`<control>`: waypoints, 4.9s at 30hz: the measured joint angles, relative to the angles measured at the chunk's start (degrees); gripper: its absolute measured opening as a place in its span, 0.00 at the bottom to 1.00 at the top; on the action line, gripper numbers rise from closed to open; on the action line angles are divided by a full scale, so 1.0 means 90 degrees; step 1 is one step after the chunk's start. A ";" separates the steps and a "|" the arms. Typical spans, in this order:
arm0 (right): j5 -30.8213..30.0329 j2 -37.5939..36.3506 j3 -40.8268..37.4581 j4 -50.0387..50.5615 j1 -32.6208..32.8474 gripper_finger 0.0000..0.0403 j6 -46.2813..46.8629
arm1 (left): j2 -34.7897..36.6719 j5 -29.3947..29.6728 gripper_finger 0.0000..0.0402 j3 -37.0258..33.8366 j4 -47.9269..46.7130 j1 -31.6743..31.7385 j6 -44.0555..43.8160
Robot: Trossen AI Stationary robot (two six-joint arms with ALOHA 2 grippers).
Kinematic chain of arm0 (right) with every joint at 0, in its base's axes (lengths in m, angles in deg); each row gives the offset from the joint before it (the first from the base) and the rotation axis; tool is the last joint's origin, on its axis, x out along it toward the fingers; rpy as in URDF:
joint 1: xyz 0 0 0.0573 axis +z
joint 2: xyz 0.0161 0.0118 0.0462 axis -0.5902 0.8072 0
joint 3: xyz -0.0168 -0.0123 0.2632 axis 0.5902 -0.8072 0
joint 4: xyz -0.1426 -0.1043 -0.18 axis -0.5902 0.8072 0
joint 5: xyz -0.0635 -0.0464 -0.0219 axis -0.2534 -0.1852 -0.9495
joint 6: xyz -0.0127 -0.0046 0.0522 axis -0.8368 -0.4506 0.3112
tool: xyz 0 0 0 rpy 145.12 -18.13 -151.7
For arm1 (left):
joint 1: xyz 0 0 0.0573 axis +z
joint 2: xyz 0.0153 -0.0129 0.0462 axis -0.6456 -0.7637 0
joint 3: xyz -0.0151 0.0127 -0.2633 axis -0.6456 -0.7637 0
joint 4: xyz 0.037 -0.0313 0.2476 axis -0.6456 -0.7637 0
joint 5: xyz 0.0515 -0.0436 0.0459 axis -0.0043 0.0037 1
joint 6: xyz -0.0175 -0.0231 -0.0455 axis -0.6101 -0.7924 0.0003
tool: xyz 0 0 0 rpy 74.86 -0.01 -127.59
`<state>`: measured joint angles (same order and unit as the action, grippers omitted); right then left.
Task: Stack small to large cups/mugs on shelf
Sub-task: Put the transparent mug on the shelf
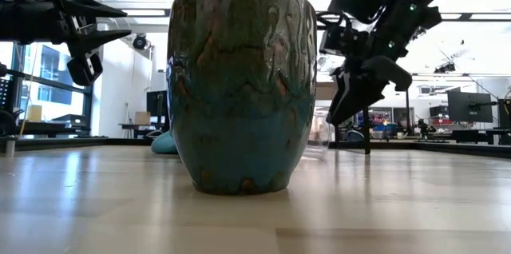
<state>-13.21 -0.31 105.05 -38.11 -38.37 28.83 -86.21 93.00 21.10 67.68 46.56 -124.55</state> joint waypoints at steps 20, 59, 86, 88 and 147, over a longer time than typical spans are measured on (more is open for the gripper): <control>-0.0333 0.0170 -0.0002 -0.0631 0.0000 0.24 0.0066 | 0.0000 -0.0001 0.26 0.0000 0.0000 0.0000 -0.0153; 0.0303 0.0029 0.0456 0.0694 0.0041 0.00 0.0107 | 0.0000 0.0002 0.26 0.0000 -0.0051 0.0000 -0.0145; -0.0011 -0.0166 0.3291 0.7155 -0.0214 0.00 0.0205 | -0.0002 0.0072 0.26 0.0000 -0.0109 0.0000 -0.0117; -0.0011 -0.0166 0.3288 0.7425 -0.0212 0.00 0.0307 | -0.0002 0.0072 0.26 0.0000 -0.0109 0.0000 -0.0113; 0.1002 0.1330 0.3281 0.8039 -0.0211 0.00 0.0685 | -0.0002 -0.0006 0.26 0.0000 -0.0121 0.0002 -0.0092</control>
<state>-4.19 11.66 134.58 34.24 -40.27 35.00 -86.23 92.95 21.10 66.59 46.58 -125.39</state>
